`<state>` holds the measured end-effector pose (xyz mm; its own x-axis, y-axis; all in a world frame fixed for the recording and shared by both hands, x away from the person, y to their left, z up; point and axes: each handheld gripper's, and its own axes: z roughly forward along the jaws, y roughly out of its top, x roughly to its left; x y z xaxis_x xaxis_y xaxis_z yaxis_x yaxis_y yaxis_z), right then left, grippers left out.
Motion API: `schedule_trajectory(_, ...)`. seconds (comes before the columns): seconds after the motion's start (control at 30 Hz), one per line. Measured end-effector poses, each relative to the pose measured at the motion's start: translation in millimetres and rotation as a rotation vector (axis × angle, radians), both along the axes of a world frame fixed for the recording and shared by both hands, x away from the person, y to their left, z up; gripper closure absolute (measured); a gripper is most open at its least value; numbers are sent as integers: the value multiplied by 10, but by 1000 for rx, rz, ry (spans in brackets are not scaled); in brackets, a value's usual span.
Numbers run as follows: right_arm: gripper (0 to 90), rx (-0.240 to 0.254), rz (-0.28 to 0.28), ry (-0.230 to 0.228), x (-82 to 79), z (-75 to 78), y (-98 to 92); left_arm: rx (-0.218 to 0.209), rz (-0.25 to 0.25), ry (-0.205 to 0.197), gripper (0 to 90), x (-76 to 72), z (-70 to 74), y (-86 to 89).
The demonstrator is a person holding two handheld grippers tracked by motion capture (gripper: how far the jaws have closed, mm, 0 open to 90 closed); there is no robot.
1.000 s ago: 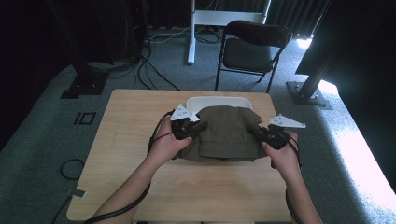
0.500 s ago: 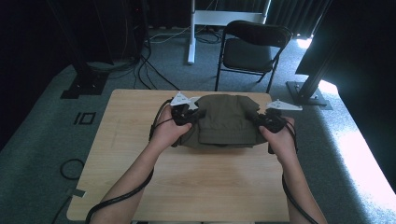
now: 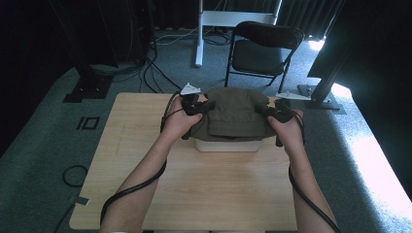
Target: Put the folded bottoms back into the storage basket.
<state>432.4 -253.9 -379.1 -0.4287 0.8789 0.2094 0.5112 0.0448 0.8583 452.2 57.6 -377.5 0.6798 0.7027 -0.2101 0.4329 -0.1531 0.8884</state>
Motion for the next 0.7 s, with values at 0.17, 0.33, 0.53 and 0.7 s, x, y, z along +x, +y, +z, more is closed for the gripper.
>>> schedule_trajectory(0.17, 789, -13, -22, 20, 133, -86, 27, 13, 30, 24, 811, 132, -144, -26)
schedule_trajectory(0.33, 789, -16, -32, 47, 224, -198, 55, 24, 43, 52, 811, 218, -242, -51)
schedule_trajectory(0.53, 789, -4, -66, 74, 350, -386, 64, 2, 56, 90, 811, 328, -389, -98)
schedule_trajectory(0.7, 788, -12, -84, 104, 440, -563, 67, -2, 77, 125, 811, 390, -550, -119)
